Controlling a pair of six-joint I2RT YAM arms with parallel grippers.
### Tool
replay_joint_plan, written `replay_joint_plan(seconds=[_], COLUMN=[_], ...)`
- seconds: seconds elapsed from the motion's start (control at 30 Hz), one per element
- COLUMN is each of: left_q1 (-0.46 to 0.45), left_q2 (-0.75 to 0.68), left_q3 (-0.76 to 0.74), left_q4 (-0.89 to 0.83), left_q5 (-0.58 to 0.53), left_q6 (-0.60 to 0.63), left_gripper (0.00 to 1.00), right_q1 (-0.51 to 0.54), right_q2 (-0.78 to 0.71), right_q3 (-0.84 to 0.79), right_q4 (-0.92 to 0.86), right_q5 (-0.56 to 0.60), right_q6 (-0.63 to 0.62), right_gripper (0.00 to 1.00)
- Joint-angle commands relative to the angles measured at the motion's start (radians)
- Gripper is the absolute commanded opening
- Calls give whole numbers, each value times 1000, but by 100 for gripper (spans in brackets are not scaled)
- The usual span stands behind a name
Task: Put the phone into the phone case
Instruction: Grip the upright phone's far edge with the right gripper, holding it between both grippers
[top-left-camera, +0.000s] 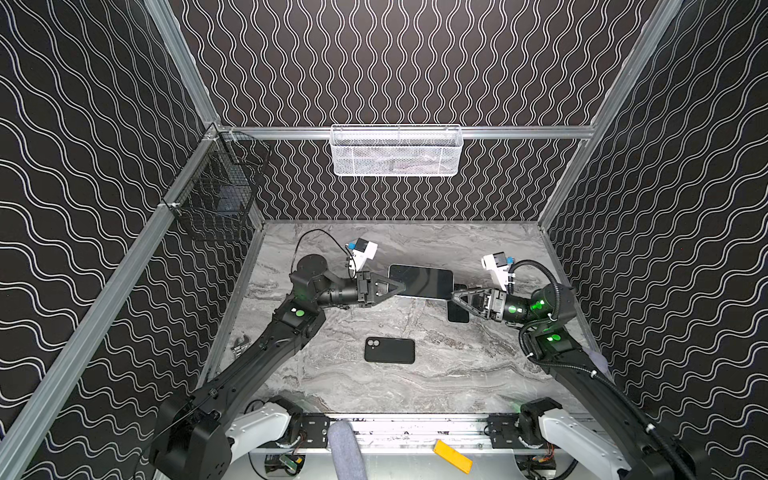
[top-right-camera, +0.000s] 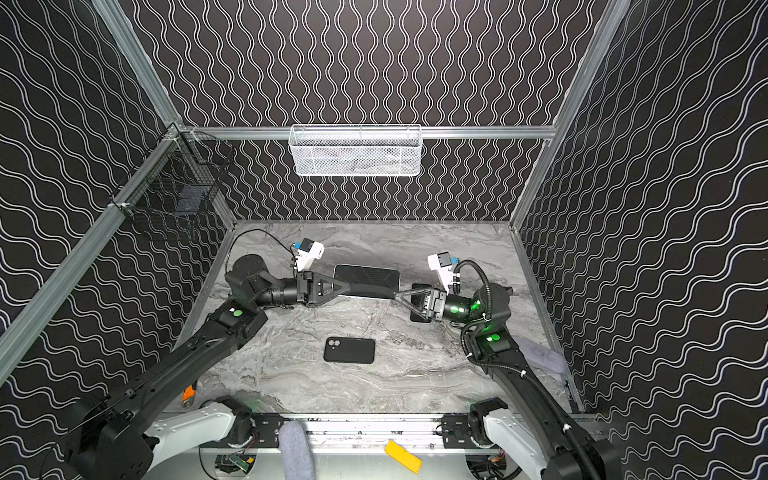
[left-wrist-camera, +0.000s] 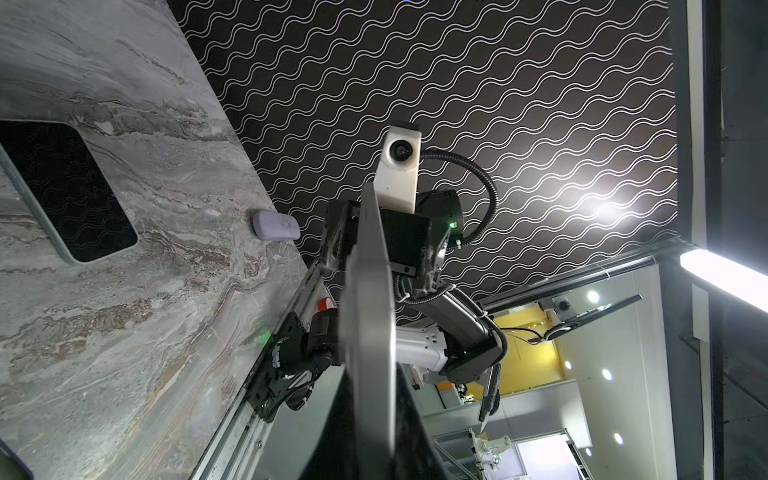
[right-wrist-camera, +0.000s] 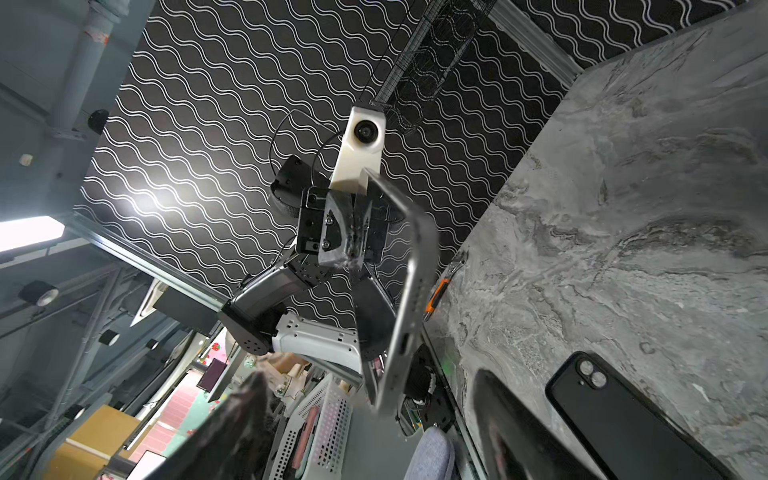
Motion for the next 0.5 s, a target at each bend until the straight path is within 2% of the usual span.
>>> replay_joint_plan(seconds=[0.0, 0.2, 0.33, 0.47], left_q1=[0, 0, 1, 0], left_q2=[-8, 2, 12, 23], left_q3=[18, 19, 39, 35], left_q4=[11, -24, -110, -93], left_q5=[7, 10, 8, 11], left_q6=[4, 32, 105, 104], left_gripper=[0, 0, 0, 0], right_q1=[-1, 2, 13, 30], right_q2=[41, 112, 148, 165], right_q3=[-5, 1, 20, 19], right_q4=[270, 438, 462, 478], right_q5=[-33, -47, -46, -37], right_q6=[156, 272, 290, 297], right_gripper=[75, 66, 56, 50])
